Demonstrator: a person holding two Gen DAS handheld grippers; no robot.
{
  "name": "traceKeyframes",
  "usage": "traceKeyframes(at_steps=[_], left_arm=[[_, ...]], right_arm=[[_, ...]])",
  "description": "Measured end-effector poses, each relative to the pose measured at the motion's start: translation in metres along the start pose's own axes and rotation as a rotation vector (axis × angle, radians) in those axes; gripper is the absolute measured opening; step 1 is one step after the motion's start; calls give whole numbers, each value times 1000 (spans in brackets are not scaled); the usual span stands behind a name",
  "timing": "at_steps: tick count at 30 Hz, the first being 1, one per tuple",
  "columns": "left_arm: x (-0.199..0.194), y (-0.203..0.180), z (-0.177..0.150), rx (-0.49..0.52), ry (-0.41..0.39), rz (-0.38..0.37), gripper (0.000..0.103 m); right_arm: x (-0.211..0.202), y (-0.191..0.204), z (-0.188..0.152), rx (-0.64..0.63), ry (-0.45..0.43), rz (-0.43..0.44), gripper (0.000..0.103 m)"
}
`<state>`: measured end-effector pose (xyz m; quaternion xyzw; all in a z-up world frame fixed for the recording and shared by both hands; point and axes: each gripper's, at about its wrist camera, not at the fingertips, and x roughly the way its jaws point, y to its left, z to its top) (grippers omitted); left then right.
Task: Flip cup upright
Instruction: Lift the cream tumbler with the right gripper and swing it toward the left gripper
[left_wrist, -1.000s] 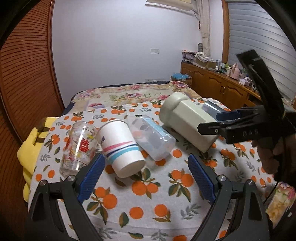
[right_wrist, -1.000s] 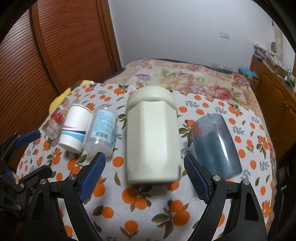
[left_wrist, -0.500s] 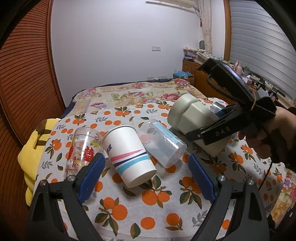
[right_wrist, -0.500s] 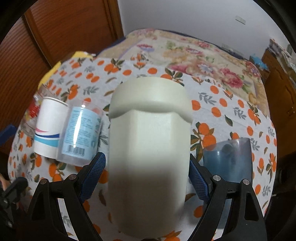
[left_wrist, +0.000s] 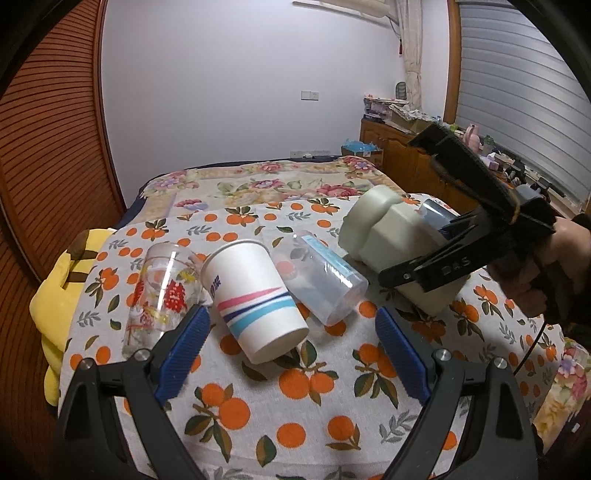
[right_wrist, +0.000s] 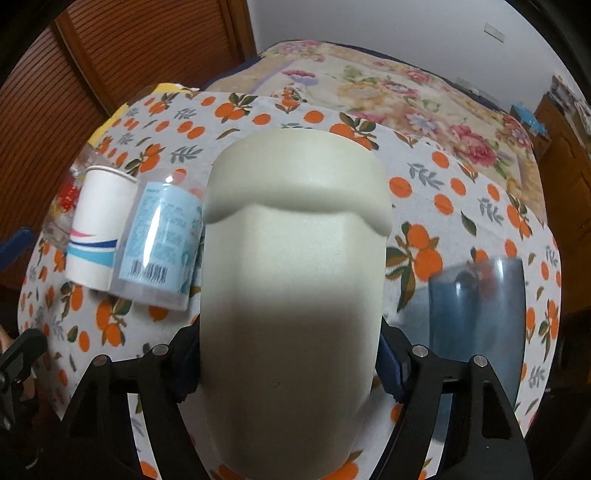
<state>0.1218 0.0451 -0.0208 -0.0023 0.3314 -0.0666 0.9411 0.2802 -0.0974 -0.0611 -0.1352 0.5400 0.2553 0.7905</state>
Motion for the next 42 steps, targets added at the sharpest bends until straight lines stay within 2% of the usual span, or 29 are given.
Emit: traceKeyframes(at_steps=[11,21,31,42], left_arm=[[-32,-8,-13,-23,-40,-5,92],[-60,-3,-32,-59,-40,22,92],[-56,3,-38,-84,-9,41,92],[-50,0,-39,-87,29,48,92]], right_arm=[[-46,18,-51,13,-43,54,77],[-48,62,-101,-3,-40,108,77],[-33,88,-111,-44,-20,106,78],[-31,87,-112,-18,-35,106,79]])
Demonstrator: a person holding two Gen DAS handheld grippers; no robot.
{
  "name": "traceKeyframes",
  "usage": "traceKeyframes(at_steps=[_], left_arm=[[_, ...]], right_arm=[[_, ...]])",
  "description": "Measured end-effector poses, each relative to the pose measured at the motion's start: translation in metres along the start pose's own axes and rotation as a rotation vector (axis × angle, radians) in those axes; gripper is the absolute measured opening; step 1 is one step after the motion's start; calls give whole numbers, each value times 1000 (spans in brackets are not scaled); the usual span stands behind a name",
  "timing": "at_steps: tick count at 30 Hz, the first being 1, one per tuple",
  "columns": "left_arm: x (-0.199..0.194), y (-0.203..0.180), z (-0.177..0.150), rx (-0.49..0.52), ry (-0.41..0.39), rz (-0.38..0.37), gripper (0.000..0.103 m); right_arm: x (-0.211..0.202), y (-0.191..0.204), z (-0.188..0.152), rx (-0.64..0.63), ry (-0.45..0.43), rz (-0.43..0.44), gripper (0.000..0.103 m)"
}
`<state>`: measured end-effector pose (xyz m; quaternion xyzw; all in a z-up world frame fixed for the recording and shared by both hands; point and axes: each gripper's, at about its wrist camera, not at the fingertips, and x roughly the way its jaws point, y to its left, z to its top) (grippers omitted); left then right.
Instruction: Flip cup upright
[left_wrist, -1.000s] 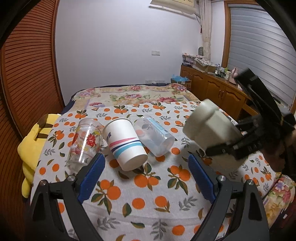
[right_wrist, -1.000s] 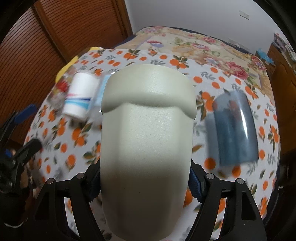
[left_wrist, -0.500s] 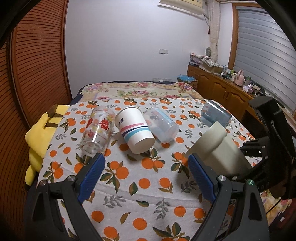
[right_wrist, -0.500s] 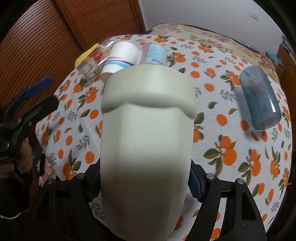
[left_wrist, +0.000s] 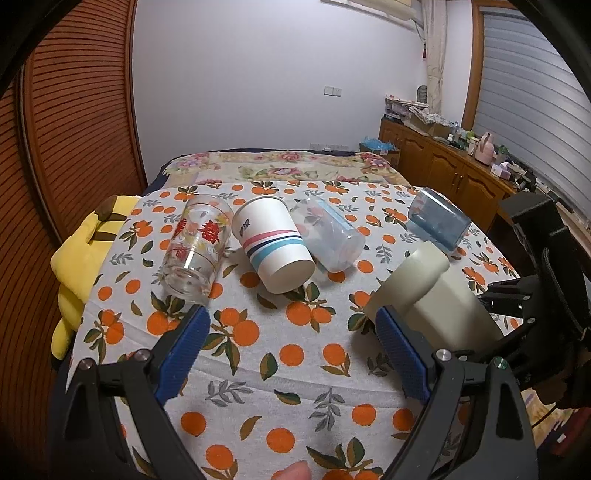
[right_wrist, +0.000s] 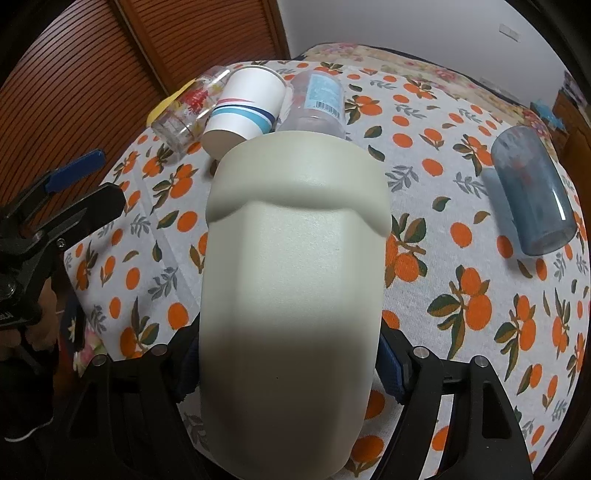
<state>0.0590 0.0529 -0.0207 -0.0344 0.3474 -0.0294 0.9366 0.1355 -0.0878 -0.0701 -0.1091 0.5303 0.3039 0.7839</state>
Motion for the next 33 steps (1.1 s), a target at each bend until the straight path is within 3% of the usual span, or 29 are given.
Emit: traceKeyframes(at_steps=[11,17,23,27,33], left_arm=[[1,-10,9,-7,17,-20,92],[0,-35,21,-20,41,-60,92],[11,-60,32,-55,134,-88,92],[17,-66,36,-133,191,-114,92],[36,-76,37,-198,280,-91,92]], right_arm=[[-40,-1,5,-13,-120,-10,84],[-80,-18,-12,1,-226,-65,84],[-96,-43,-33,51,-278,-105,84],[-101,-58,-47,91,-305,-100,84],[-103,-72,-61,121,-335,-98,84]])
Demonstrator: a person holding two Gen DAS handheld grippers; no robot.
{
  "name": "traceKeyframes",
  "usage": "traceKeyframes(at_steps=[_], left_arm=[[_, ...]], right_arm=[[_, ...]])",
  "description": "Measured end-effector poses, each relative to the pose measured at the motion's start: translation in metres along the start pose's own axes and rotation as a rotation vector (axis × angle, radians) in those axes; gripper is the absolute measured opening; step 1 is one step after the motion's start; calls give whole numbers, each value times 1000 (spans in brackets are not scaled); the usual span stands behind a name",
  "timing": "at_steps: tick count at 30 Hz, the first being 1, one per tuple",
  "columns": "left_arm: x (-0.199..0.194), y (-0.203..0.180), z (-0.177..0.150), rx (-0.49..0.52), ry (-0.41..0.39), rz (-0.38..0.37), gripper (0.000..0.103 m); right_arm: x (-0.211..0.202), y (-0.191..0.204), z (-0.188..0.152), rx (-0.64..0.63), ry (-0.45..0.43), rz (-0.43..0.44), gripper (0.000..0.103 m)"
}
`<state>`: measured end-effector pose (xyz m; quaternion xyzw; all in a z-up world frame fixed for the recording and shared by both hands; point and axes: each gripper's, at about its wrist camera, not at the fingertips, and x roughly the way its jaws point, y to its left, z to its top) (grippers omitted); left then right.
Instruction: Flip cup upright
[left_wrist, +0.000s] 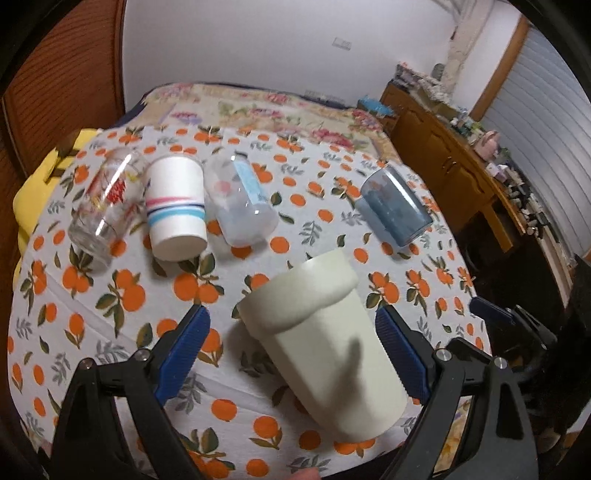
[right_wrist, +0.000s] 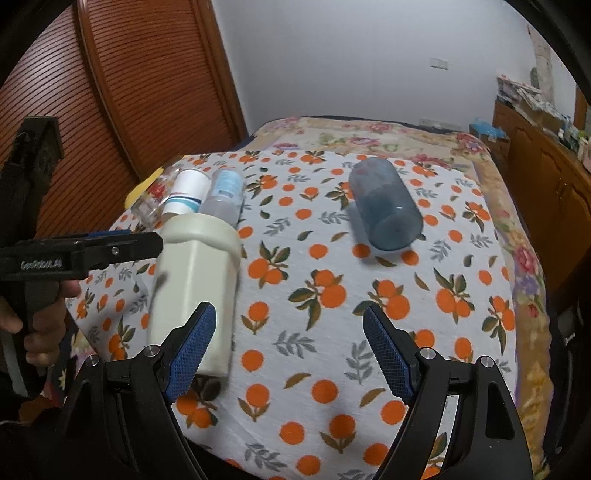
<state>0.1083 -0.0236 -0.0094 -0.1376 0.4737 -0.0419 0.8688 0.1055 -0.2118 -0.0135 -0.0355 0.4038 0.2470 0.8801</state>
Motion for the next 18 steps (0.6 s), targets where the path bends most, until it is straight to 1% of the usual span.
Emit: traceKeyframes(at_steps=[5,6,8,12,18], left_arm=[[22,1,1,-67,87,-2,93],[25,2,1,-89,98,-20,93],[29,1,3,-112,118,-34,93],[38,-4,6,-125,144,-42,95],[55,-4,9,-163,199,-97,96]], right_arm=[[-5,-8,-6,15,-13,-3,84],[-5,-10,-7,18,-14,-2,84],[-6,-13,-9,26,-17,-1,84],[-6,-16,-11,34,-19,-1,84],[-5,-15,-13,37,-14,4,84]])
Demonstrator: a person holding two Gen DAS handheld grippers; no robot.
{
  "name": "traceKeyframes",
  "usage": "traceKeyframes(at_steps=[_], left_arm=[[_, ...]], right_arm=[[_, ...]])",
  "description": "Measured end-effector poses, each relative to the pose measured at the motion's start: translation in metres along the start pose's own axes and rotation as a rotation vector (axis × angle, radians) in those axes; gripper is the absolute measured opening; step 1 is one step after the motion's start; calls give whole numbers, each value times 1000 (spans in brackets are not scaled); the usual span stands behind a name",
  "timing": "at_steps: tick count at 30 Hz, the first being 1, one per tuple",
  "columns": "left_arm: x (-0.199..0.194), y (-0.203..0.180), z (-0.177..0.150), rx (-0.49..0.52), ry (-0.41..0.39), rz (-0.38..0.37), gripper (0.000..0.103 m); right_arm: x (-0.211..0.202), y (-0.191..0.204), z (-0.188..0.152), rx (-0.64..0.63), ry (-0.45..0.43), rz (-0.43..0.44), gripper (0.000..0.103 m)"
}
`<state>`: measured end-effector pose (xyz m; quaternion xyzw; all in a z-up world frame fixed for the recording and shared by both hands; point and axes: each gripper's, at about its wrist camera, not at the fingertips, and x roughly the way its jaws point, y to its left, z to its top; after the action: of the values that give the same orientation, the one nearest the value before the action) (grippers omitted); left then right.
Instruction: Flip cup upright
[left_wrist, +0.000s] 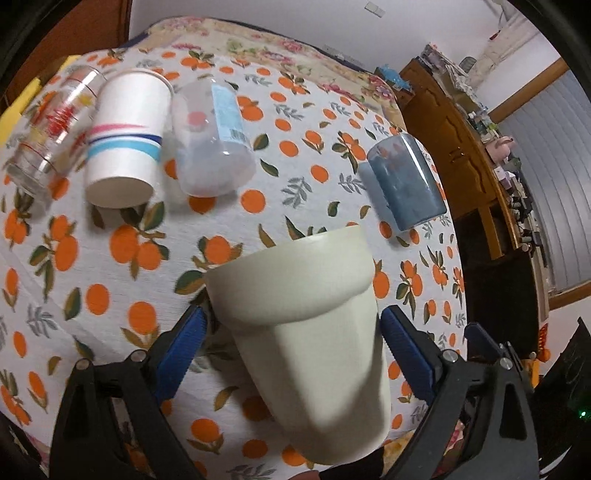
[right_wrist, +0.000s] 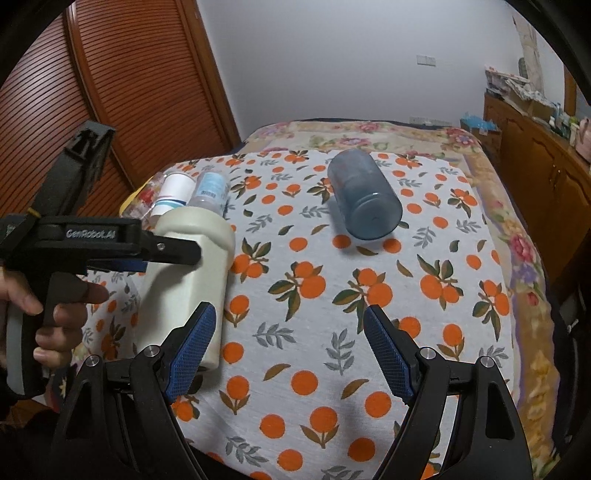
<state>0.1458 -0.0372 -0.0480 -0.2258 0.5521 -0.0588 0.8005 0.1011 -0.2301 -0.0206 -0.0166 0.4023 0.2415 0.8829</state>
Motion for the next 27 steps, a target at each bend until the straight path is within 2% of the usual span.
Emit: traceKeyframes(at_steps=[7,12,18,21,27], left_arm=[[17,3,4,-32,65,-63,96],[21,3,8,-35,98,-103,91],[25,2,12,-16,124,-123,90],[22,0,12,19,109,-110,89],[-1,-4,8,154,-11,-59,88]], right_arm=[[0,0,0,5,1,2,84],[1,-3,-1,13,8,0,84],[4,-5,-2,26,11,11,84],[4,-5,-3,26,12,12,84],[6,-9,-6,42,17,13,84]])
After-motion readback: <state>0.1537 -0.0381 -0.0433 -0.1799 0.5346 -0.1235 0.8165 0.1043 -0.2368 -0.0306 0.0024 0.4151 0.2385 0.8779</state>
